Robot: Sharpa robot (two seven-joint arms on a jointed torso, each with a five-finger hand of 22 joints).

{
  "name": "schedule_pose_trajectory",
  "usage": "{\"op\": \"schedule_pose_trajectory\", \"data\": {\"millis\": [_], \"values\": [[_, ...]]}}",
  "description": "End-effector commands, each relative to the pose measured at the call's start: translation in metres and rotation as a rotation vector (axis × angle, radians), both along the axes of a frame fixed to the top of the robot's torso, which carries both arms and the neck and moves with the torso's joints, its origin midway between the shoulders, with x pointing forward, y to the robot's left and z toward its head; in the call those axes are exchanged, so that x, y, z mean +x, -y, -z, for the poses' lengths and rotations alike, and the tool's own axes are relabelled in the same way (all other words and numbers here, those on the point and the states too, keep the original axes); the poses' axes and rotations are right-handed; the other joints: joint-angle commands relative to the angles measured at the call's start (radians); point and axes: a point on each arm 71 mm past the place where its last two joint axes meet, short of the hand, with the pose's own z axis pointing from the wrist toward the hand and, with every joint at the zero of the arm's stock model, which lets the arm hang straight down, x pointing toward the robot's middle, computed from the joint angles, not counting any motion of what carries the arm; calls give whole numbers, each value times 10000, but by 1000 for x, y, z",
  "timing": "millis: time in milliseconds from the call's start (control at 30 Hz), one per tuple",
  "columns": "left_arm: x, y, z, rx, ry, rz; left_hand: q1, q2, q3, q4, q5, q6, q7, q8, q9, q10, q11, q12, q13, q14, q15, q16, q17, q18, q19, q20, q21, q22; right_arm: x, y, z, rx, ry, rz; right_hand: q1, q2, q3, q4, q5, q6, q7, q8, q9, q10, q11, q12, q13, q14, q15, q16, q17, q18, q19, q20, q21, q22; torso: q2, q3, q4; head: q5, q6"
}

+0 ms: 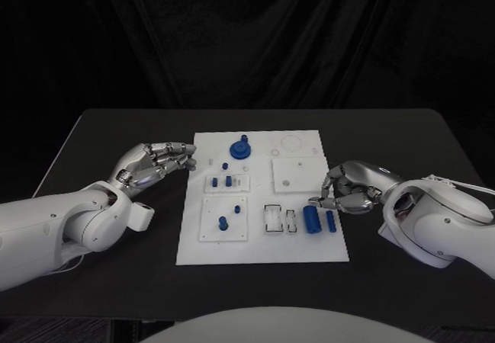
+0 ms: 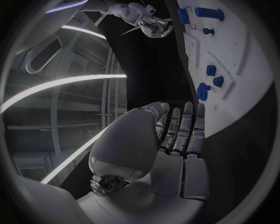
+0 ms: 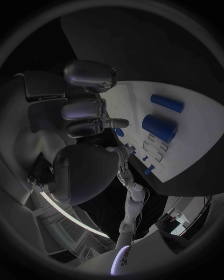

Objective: Assemble the parts on the task board

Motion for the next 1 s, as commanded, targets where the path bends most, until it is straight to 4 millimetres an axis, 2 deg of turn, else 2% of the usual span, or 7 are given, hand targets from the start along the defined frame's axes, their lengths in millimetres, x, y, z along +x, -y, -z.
{"op": "schedule_pose_trajectory", "data": {"millis": [33,133,200,567,733,867,1000], "values": [[-1,1,-5,-379,701,51,-58,10,58,-18,42,44,60,64,-7,47,-11,-38,-13,-39,14,35,-9,60,-58,13,55,8,-2,0,3,-1117,-38,220,-211,-56,81,17,125,174,-149,309,298,1044,-131,13,2628,733,-112,28,1183,-130,343,-123,-26,1898,14,18,-13,-64,-2],[0,2,-5,-390,696,72,-69,19,74,-18,47,48,62,71,-6,58,-9,-35,-21,-30,16,44,-15,58,-60,13,59,15,-3,-3,5,-1350,-110,164,-373,-102,153,21,169,267,-290,626,722,1044,-260,13,2628,761,-229,55,1306,-164,377,-233,147,1942,30,20,4,-73,-2],[-1,2,-5,-395,694,81,-69,19,74,-18,47,48,62,71,-6,58,-9,-35,-21,-30,16,44,-15,58,-60,13,59,15,-3,-5,6,-1506,-170,121,-537,-88,160,33,223,247,-318,662,852,1044,-285,13,2628,781,-254,79,1384,-190,413,-266,276,1975,30,19,-2,-40,-2],[-1,5,-5,-428,662,143,-72,24,82,-19,50,48,63,73,-6,61,-9,-35,-24,-28,17,47,-17,57,-61,13,60,17,-7,-13,17,-2139,-604,-119,-814,-36,183,25,338,255,-330,487,924,1044,-303,13,2628,784,-275,74,1386,-213,442,-298,397,2003,15,11,4,-39,-2],[0,4,-5,-417,661,133,-75,25,88,-20,52,46,64,74,-7,63,-8,-35,-28,-26,18,49,-20,56,-63,12,61,20,-7,-15,24,-2396,-878,-193,-981,-36,180,28,338,269,-319,322,924,1044,-298,13,2628,774,-275,51,1337,-208,432,-303,383,1995,2,-11,13,-56,-2],[0,4,-5,-414,658,133,-75,25,88,-20,52,46,64,74,-7,63,-8,-35,-28,-26,18,49,-20,56,-63,12,61,20,-7,-16,27,-2483,-995,-232,-1349,87,200,27,605,350,-305,86,936,1044,-283,13,2628,768,-263,31,1316,-196,407,-296,339,1976,-6,-3,11,-46,-2],[0,5,-4,-421,646,155,-75,25,88,-20,52,46,64,74,-7,63,-8,-35,-28,-26,18,49,-20,56,-63,12,61,20,-6,-18,30,-2508,-1026,-255,-1369,96,207,22,639,362,-303,57,941,1044,-283,13,2628,766,-262,25,1306,-195,404,-295,335,1974,-5,3,11,-50,-2]]}}
